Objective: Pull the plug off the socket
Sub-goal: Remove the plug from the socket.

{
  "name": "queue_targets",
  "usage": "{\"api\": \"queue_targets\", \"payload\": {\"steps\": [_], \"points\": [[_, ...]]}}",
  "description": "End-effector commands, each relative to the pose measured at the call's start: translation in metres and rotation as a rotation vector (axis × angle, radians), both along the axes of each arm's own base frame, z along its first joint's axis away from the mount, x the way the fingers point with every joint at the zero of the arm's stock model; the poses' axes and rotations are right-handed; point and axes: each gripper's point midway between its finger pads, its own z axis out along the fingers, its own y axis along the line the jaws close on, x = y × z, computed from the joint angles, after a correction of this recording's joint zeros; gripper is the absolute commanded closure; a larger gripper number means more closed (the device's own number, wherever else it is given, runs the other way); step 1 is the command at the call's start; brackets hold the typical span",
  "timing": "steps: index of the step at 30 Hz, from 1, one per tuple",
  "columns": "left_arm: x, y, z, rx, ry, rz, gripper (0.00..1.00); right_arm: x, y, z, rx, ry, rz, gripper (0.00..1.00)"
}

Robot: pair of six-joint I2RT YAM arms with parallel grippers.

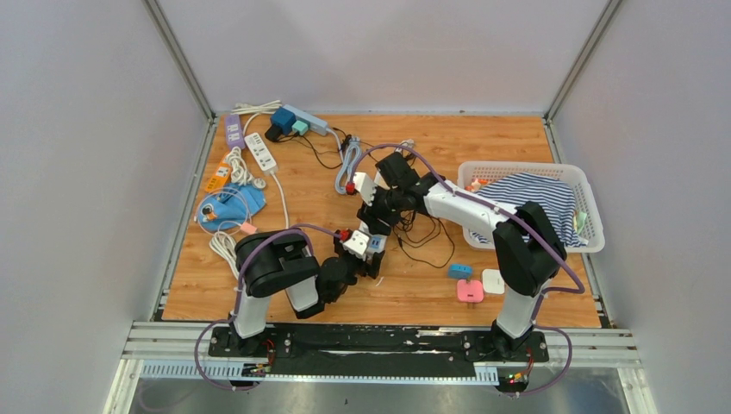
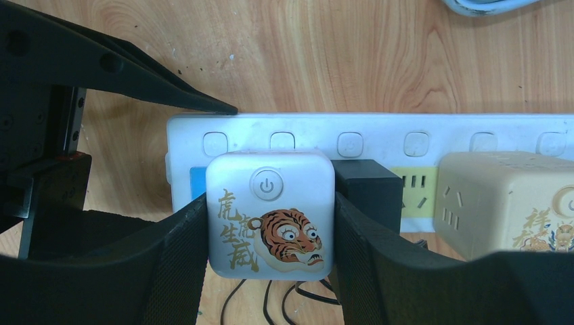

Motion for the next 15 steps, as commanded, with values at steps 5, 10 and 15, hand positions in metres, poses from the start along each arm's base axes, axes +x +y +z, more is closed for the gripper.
{"api": "queue_targets", "payload": {"steps": [5,10,15], "points": [[0.003,-0.003,-0.012,-0.006,0.023,0.006,0.47,-0.033,-0.042,-0.056,-0.169,0.231,-0.082,1.0],[0.006,0.0,-0.013,-0.005,0.023,0.032,0.43,-0.034,-0.042,-0.056,-0.17,0.234,-0.078,1.0],[0.007,0.008,-0.01,-0.022,0.026,0.068,0.09,-0.033,-0.043,-0.055,-0.174,0.228,-0.08,1.0]]}}
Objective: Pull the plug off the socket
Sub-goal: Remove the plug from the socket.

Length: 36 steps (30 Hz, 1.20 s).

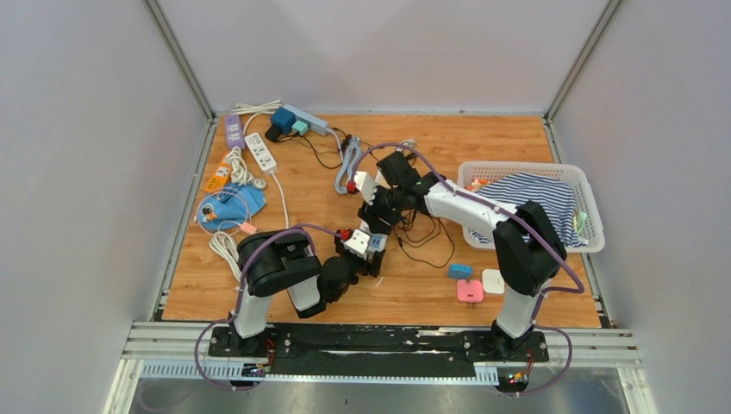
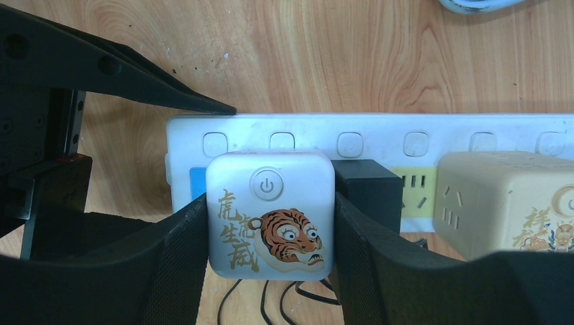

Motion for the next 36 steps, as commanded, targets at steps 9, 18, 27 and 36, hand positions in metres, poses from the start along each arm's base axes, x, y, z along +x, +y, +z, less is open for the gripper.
{"api": "queue_targets", "payload": {"steps": [9,18,27,36], "points": [[0.004,0.013,-0.012,-0.027,0.044,0.057,0.0,-0.03,-0.046,-0.052,-0.167,0.225,-0.096,1.0],[0.007,0.012,-0.015,-0.029,0.05,0.067,0.01,-0.033,-0.045,-0.054,-0.166,0.241,-0.084,1.0],[0.008,0.012,-0.016,-0.023,0.047,0.065,0.63,-0.035,-0.045,-0.055,-0.171,0.243,-0.07,1.0],[0.008,0.012,-0.014,-0.029,0.046,0.06,0.85,-0.055,-0.026,-0.053,-0.204,0.201,0.013,1.0]]}}
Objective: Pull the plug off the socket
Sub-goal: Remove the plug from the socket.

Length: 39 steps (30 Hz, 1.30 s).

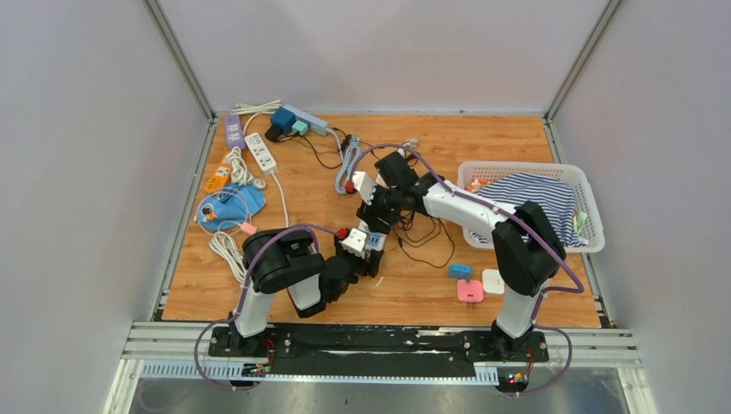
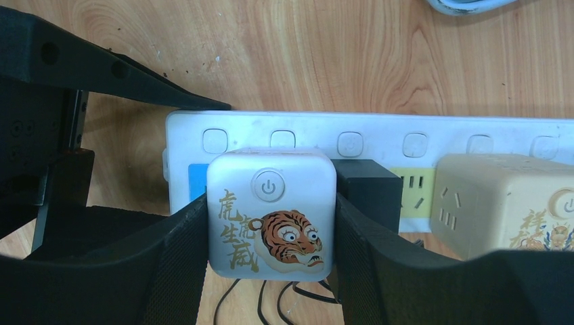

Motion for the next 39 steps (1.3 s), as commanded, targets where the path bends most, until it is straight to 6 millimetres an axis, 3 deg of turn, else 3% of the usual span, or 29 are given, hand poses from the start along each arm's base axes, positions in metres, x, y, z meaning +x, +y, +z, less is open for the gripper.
{"api": "queue_targets", "payload": {"steps": [1,6,9,18,20,24,29,32,39], "points": [[0.005,0.008,0.0,0.003,-0.008,0.034,0.87,-0.049,-0.032,-0.053,-0.208,0.197,-0.007,1.0],[0.006,0.008,-0.001,0.001,-0.004,0.03,0.97,-0.011,-0.066,-0.053,-0.234,0.148,-0.168,1.0],[0.006,0.008,-0.001,-0.003,-0.003,0.03,0.99,-0.007,-0.075,-0.053,-0.21,0.175,-0.193,1.0],[0.006,0.008,-0.001,-0.008,0.001,0.031,1.0,-0.068,-0.022,-0.041,-0.154,0.209,0.082,1.0],[0.006,0.008,-0.001,-0.008,0.001,0.032,1.0,-0.074,-0.015,-0.041,-0.172,0.186,0.104,1.0],[0.007,0.009,-0.001,-0.01,0.001,0.036,1.0,-0.057,-0.025,-0.047,-0.216,0.159,0.035,1.0],[0.007,0.008,-0.001,-0.014,0.003,0.036,1.0,-0.024,-0.057,-0.053,-0.249,0.155,-0.103,1.0],[0.006,0.008,-0.001,-0.013,0.005,0.033,1.0,-0.019,-0.063,-0.051,-0.241,0.159,-0.125,1.0],[0.006,0.008,-0.001,-0.015,0.005,0.03,1.0,-0.073,-0.022,-0.036,-0.136,0.251,0.104,1.0]]}}
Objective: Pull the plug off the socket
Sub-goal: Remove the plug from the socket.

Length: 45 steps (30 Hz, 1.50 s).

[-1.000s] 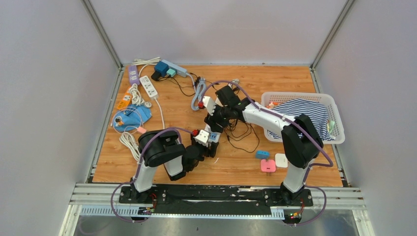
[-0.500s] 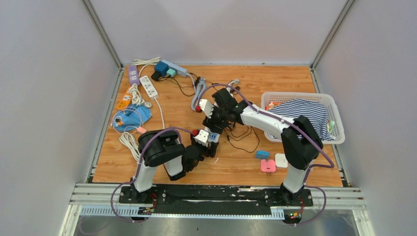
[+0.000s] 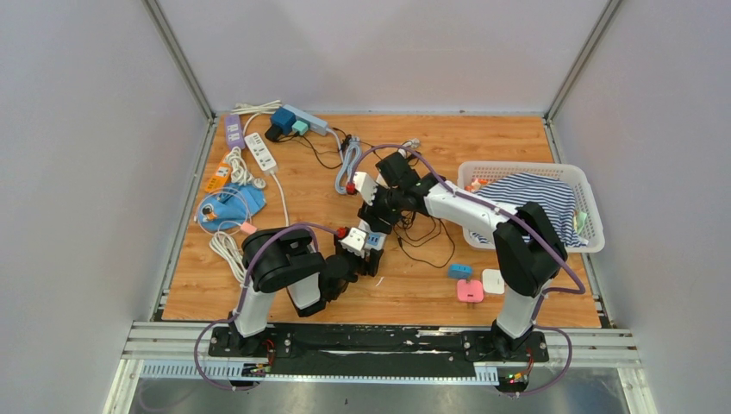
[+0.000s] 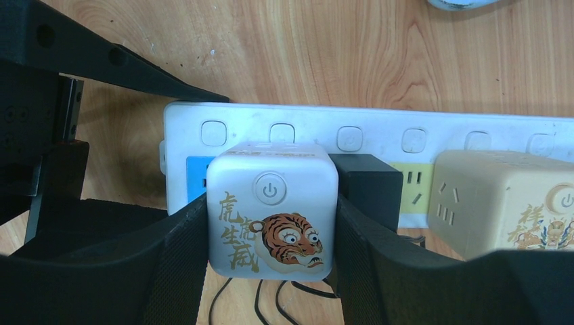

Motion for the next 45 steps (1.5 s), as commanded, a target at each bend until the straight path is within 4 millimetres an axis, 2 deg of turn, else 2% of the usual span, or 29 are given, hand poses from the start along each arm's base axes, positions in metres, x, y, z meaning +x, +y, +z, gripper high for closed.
{"api": "queue_targets", "payload": {"steps": [1,3,6,11,13,17,21,23,25,27,31,34,38,43,45], "points": [[0.004,0.007,-0.001,-0.011,0.002,0.033,1.0,-0.081,-0.013,-0.035,-0.117,0.277,0.123,1.0],[0.003,0.007,-0.001,-0.011,0.002,0.033,1.0,-0.085,-0.008,-0.035,-0.125,0.27,0.135,1.0],[0.004,0.006,0.0,-0.013,0.001,0.033,1.0,-0.07,-0.015,-0.041,-0.161,0.24,0.074,1.0],[0.004,0.006,0.0,-0.013,0.001,0.032,1.0,-0.02,-0.058,-0.049,-0.228,0.162,-0.127,1.0],[0.004,0.006,0.0,-0.015,0.002,0.031,1.0,-0.011,-0.069,-0.048,-0.229,0.158,-0.172,1.0],[0.003,0.006,-0.001,-0.014,0.005,0.027,1.0,-0.032,-0.049,-0.042,-0.167,0.2,-0.079,1.0],[0.003,0.006,-0.001,-0.015,0.005,0.027,1.0,-0.075,-0.014,-0.038,-0.162,0.205,0.112,1.0],[0.003,0.006,-0.001,-0.015,0.006,0.029,1.0,-0.088,-0.003,-0.035,-0.171,0.177,0.17,1.0],[0.003,0.006,-0.001,-0.016,0.006,0.027,1.0,-0.087,-0.001,-0.033,-0.182,0.15,0.169,1.0],[0.003,0.006,-0.001,-0.016,0.006,0.028,1.0,-0.076,-0.009,-0.036,-0.2,0.138,0.13,1.0],[0.003,0.005,-0.001,-0.017,0.005,0.026,1.0,-0.041,-0.039,-0.043,-0.212,0.159,-0.011,1.0],[0.003,0.005,-0.001,-0.017,0.006,0.025,1.0,-0.028,-0.054,-0.043,-0.203,0.172,-0.074,1.0],[0.003,0.005,0.0,-0.02,0.007,0.024,1.0,-0.04,-0.045,-0.044,-0.182,0.207,-0.036,1.0],[0.003,0.006,-0.001,-0.02,0.008,0.027,1.0,-0.079,-0.015,-0.046,-0.185,0.231,0.122,1.0],[0.003,0.006,-0.001,-0.02,0.008,0.026,1.0,-0.089,-0.007,-0.044,-0.191,0.222,0.16,1.0]]}}
